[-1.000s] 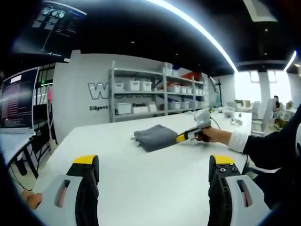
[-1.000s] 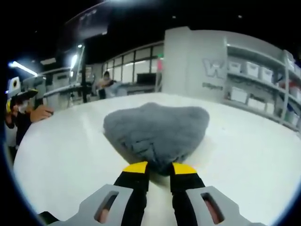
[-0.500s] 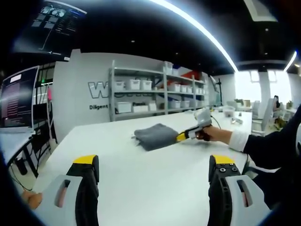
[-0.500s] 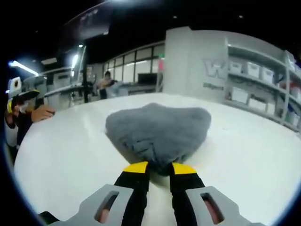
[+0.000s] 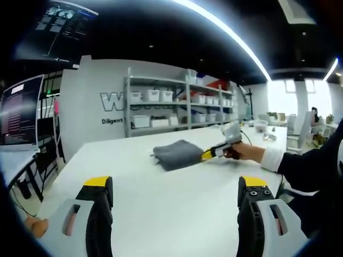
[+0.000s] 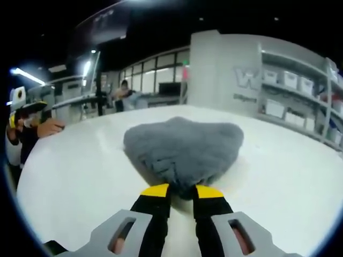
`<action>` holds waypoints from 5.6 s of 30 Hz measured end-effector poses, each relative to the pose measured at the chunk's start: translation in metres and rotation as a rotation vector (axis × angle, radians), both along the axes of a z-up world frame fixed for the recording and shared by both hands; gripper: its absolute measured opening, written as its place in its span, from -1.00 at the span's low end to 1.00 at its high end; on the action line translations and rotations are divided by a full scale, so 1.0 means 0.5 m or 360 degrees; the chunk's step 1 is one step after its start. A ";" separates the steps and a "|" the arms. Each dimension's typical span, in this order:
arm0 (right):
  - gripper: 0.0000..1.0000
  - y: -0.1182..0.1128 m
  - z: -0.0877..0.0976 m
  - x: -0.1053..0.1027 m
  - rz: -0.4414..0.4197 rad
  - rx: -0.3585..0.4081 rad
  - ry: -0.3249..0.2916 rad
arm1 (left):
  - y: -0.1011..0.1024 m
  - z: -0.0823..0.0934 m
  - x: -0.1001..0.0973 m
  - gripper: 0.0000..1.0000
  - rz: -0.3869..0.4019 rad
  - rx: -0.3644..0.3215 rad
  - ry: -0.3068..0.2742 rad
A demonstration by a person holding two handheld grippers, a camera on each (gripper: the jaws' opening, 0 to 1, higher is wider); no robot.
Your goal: Open the folded towel by lifting each exposed corner and separating the folded layers until the towel lies flat within the target outline without major curled edges
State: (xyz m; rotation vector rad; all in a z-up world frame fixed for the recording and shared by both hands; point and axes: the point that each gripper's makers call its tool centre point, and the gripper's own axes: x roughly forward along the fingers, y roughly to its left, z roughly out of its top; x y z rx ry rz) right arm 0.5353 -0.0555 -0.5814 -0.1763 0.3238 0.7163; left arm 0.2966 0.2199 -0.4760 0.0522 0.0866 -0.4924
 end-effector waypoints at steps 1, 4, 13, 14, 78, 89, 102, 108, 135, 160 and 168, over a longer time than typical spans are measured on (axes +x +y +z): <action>-0.74 0.001 0.000 -0.001 0.0001 -0.0001 0.0000 | 0.000 0.000 0.000 0.90 0.0000 0.0000 0.0001; -0.74 0.001 0.001 -0.002 0.0005 -0.0003 0.0001 | 0.000 -0.002 0.001 0.90 0.0000 0.0000 0.0004; -0.75 0.009 0.001 -0.014 0.0023 -0.0025 -0.0004 | 0.001 -0.002 0.003 0.90 0.0000 0.0001 0.0006; -0.75 0.009 0.001 -0.014 0.0025 -0.0026 -0.0004 | 0.001 -0.002 0.003 0.90 0.0001 0.0002 0.0007; -0.84 0.063 0.018 -0.073 0.0222 0.0014 -0.0012 | -0.005 -0.018 0.006 0.89 -0.0008 0.0032 0.0043; -0.88 0.076 0.018 -0.085 0.0288 0.0006 -0.0012 | -0.006 -0.019 0.006 0.89 -0.0005 0.0034 0.0043; -0.92 0.095 0.020 -0.105 0.0378 0.0024 0.0015 | -0.005 -0.017 0.007 0.89 -0.0005 0.0035 0.0044; -0.93 0.098 0.020 -0.108 0.0394 0.0033 0.0023 | -0.005 -0.019 0.008 0.89 -0.0003 0.0036 0.0046; -0.96 0.132 0.030 -0.143 0.0571 0.0143 0.0081 | 0.000 -0.026 0.011 0.88 0.0005 0.0037 0.0065; -0.98 0.158 0.027 -0.175 0.0690 0.0115 0.0088 | 0.003 -0.028 0.012 0.88 0.0012 0.0034 0.0070; -0.98 0.171 0.030 -0.193 0.0757 0.0145 0.0102 | 0.002 -0.029 0.014 0.88 0.0010 0.0038 0.0073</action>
